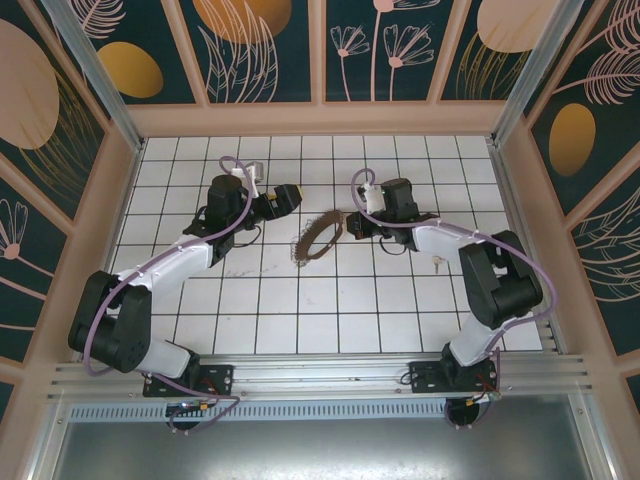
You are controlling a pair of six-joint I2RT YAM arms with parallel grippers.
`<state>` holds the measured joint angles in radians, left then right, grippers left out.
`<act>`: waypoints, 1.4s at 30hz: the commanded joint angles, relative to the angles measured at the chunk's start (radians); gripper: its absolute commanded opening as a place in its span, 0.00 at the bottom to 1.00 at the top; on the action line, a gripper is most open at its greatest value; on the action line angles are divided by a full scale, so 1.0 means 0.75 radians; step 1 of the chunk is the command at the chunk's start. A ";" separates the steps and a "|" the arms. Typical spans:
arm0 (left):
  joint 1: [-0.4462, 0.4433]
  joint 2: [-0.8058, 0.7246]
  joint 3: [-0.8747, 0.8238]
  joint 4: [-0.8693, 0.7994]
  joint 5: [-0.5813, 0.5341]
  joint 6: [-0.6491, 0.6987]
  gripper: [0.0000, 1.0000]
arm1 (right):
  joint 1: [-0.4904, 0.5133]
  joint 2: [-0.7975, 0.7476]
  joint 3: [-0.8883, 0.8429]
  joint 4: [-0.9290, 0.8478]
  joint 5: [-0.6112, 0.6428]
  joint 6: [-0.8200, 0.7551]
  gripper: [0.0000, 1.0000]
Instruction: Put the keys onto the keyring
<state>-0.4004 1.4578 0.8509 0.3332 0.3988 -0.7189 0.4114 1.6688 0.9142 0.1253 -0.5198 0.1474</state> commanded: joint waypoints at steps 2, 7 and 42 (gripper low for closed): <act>-0.004 0.027 0.044 0.035 0.117 0.053 0.88 | -0.021 -0.110 -0.028 0.136 -0.147 -0.111 0.00; -0.004 0.077 0.058 0.103 0.255 0.064 0.75 | -0.023 -0.176 -0.071 0.241 -0.179 -0.171 0.00; -0.068 0.376 0.275 0.199 0.704 0.359 0.50 | -0.036 -0.203 -0.016 0.275 -0.445 -0.185 0.00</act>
<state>-0.4416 1.7126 1.0309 0.4896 0.8871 -0.4919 0.3920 1.5600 0.8673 0.3237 -0.8024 0.0311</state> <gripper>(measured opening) 0.500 0.042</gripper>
